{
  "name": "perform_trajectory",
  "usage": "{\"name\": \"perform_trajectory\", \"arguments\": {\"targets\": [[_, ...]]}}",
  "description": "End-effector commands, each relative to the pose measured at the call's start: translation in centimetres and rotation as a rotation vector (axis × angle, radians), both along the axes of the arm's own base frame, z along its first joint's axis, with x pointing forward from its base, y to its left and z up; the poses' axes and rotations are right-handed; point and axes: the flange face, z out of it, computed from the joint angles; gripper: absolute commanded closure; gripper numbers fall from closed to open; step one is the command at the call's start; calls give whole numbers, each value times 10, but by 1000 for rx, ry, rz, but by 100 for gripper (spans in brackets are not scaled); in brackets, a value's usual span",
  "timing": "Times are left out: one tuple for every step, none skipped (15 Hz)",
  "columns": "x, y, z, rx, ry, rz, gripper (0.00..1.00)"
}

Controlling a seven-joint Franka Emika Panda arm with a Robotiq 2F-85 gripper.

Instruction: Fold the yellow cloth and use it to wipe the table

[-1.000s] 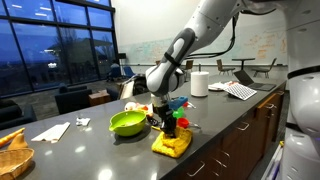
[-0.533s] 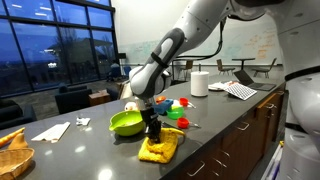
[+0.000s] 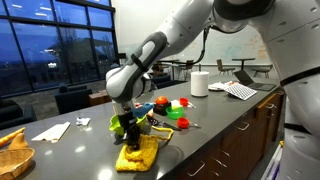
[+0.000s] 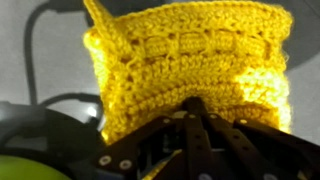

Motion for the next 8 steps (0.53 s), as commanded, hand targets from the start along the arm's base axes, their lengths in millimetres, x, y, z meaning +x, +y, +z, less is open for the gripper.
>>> {"name": "perform_trajectory", "arguments": {"targets": [[17,38,-2,5,13,88,100],[21,47,-2,7,15,109,100],[24,57,-3,9,19,130,100],[26,66,-1,13,19,152,100],[28,74,-2,15,21,176,100],[30,82,-2,17,24,193,100],[32,90,1,25,25,214,100],[33,96,0,27,28,230,100]]}}
